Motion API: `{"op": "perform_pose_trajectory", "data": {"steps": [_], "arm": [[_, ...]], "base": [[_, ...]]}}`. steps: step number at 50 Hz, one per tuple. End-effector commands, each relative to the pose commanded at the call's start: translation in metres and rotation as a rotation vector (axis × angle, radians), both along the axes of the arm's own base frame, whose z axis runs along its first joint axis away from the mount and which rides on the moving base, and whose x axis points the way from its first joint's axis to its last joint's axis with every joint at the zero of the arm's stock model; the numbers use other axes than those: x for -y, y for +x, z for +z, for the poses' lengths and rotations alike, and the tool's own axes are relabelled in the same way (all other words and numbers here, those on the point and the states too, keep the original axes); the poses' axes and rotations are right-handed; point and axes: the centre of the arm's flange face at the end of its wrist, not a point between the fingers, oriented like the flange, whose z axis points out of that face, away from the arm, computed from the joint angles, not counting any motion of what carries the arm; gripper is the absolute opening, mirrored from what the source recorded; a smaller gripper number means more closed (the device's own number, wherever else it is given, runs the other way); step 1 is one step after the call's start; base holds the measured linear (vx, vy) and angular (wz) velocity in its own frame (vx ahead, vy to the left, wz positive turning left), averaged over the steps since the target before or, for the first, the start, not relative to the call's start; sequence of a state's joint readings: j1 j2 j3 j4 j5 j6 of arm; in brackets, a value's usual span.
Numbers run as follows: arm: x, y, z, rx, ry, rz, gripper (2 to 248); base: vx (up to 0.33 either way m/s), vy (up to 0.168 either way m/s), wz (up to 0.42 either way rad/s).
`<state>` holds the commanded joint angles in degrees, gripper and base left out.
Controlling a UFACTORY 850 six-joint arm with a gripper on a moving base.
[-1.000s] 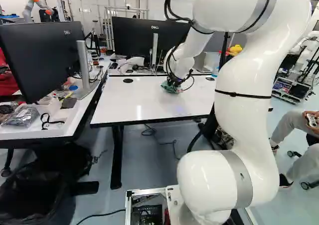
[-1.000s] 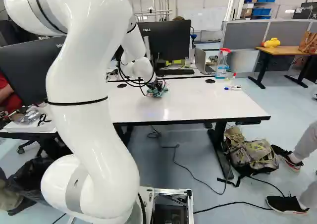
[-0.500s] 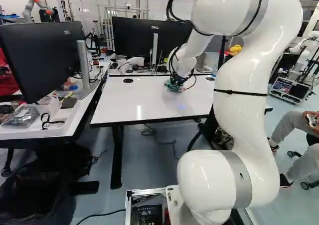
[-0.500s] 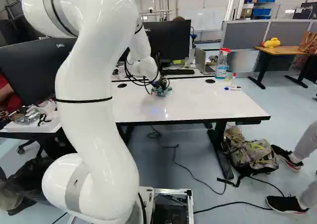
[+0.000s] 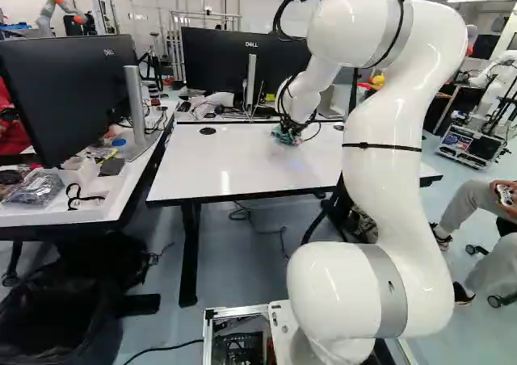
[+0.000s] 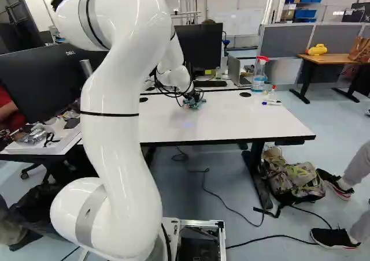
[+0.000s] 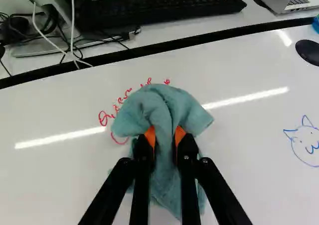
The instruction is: Clean the table with the green towel
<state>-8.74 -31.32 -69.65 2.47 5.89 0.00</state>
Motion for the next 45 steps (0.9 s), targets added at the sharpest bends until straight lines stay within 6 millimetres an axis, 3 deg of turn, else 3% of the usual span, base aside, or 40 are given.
{"op": "perform_pose_trajectory", "data": {"steps": [23,45], "arm": [[0.023,0.039,-0.005,0.036,-0.006,-0.025,61],[0.017,0.078,-0.011,0.071,-0.011,-0.007,61]], "base": [[0.0,0.0,0.0],[0.0,0.0,0.0]]}}
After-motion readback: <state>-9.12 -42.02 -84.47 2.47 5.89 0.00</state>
